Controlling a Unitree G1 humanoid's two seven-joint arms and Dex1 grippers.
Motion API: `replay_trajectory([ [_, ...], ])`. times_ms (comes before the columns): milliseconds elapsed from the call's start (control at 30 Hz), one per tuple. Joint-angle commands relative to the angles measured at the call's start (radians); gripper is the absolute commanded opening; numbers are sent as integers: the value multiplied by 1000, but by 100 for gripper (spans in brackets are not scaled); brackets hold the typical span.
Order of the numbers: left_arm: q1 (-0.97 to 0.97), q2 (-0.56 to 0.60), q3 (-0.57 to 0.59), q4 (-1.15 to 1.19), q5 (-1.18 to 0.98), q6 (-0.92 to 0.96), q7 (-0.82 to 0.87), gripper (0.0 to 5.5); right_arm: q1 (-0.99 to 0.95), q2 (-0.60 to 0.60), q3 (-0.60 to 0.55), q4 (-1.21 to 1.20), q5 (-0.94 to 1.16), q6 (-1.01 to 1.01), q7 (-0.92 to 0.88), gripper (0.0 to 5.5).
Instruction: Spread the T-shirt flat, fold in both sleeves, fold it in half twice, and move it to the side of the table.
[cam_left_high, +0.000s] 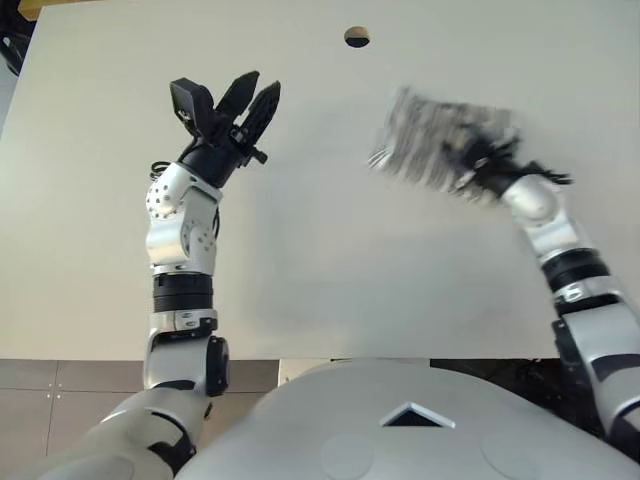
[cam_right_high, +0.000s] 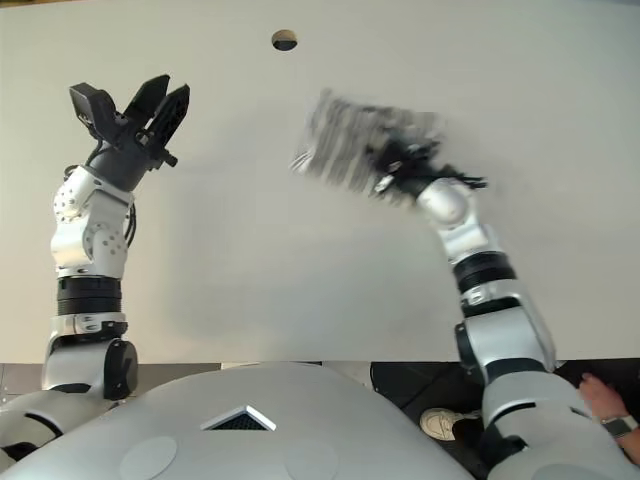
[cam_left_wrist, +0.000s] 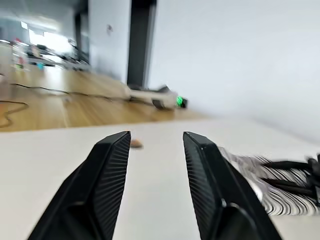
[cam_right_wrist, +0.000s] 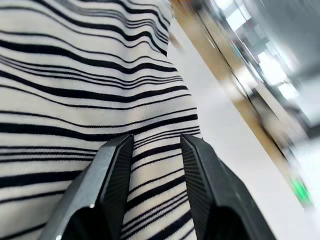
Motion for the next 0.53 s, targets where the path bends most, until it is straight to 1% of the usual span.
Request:
replay_trajectory([
  [33, -109, -89, 46, 84, 54, -146, 148, 195, -60, -81, -141, 165, 49, 40, -133, 173],
  [133, -150, -102, 35, 146, 124, -246, 185, 195, -98, -43, -111, 116, -49, -58, -315, 173],
  [200, -188, -125, 50, 171, 76, -215, 175, 195, -118, -62, -6, -44, -316, -88, -613, 173],
  [233, -216, -134, 53, 192, 64, -199, 179, 195, -130, -49, 31, -167, -443, -75, -737, 173],
  [267, -246, -135, 50, 219, 79, -196, 197, 195, -147, -27, 62, -269, -543, -51, -830, 173],
  [300, -276, -125, 34, 250, 148, -228, 251, 195, -171, 7, 81, -333, -597, -28, -871, 173],
  [333, -309, -117, 22, 280, 212, -282, 300, 195, -199, 47, 92, -371, -619, -12, -886, 173],
  [400, -391, -119, 20, 326, 299, -371, 408, 195, -260, 153, 77, -350, -533, -24, -833, 173],
  [467, -462, -118, -14, 350, 397, -306, 528, 195, -286, 278, 7, -312, -291, -54, -681, 173],
  [533, -490, -129, -46, 365, 448, -323, 560, 195, -258, 353, -49, -327, -101, -72, -555, 173],
])
